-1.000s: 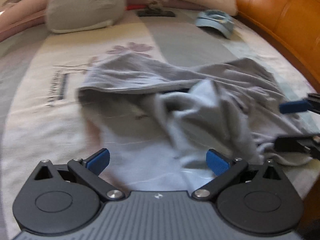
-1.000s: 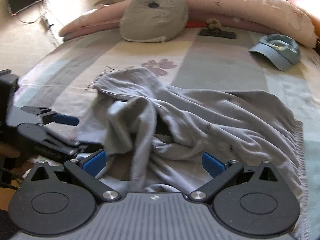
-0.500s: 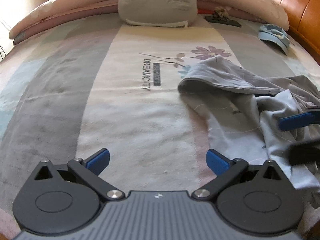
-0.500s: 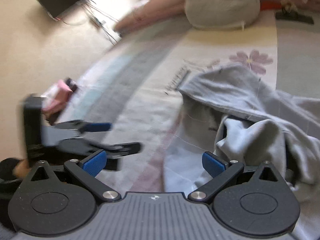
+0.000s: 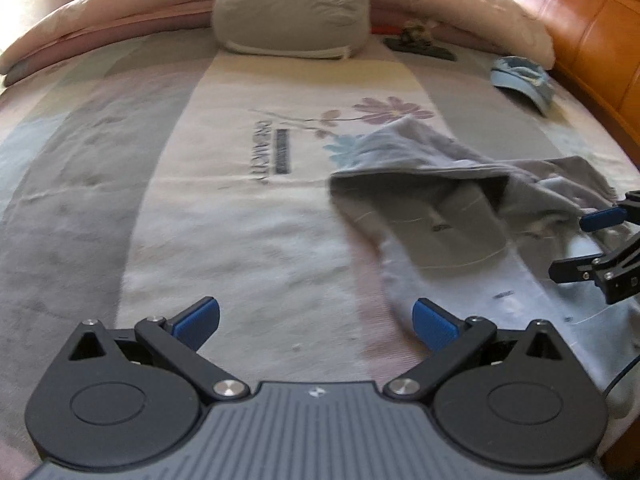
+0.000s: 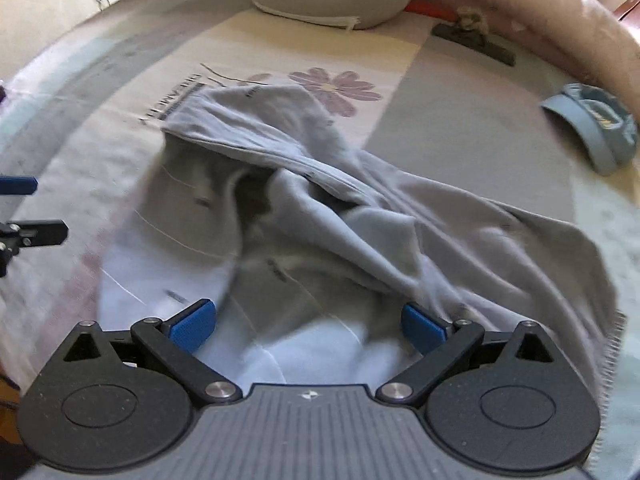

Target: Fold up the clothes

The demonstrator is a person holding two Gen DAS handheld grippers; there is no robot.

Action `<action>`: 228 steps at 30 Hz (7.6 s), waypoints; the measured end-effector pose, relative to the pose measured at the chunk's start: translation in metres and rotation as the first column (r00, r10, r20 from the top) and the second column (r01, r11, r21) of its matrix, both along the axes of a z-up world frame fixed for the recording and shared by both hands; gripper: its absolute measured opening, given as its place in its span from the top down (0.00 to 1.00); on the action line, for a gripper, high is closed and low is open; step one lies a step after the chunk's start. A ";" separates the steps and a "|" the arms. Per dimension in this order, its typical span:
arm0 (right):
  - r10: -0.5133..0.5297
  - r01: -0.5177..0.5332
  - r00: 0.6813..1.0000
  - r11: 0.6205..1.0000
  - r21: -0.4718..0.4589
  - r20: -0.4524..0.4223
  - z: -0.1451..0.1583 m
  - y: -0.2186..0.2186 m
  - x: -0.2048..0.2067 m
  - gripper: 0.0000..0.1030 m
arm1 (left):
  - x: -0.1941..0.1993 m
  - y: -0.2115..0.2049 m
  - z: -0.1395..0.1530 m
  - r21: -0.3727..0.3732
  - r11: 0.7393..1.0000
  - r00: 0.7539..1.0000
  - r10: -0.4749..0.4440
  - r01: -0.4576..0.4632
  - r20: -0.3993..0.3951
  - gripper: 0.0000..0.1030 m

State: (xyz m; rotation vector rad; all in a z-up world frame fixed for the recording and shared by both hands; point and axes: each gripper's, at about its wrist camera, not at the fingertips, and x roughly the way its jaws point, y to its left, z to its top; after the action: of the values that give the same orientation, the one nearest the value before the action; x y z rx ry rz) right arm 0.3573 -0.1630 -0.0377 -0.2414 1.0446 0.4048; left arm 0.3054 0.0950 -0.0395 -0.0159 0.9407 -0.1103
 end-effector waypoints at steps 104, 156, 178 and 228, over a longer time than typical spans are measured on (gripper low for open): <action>-0.238 0.240 0.971 0.955 0.176 -0.035 0.019 -0.130 -0.007 0.91 | -0.008 -0.078 0.006 0.050 0.961 0.961 -0.268 0.271 -0.064 0.01; 0.640 -0.645 0.757 0.764 -0.010 0.135 0.098 0.161 0.076 0.92 | -0.043 0.041 -0.008 0.072 0.997 0.999 -0.025 0.028 -0.048 0.01; 0.564 -0.515 0.822 0.795 0.320 -0.079 0.057 0.112 0.011 0.77 | -0.058 0.054 -0.015 -0.091 0.996 0.997 -0.002 -0.006 -0.081 0.01; 0.114 -0.007 0.987 0.724 0.690 -0.110 -0.017 -0.122 -0.026 0.53 | -0.030 0.056 -0.086 -0.722 0.588 0.926 0.309 -0.364 -0.216 0.91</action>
State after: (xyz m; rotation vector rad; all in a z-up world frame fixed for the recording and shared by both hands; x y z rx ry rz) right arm 0.3314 -0.2847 -0.0544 0.4391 0.9593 0.8556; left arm 0.2758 0.1512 -0.1253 -0.9957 0.8843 -0.1419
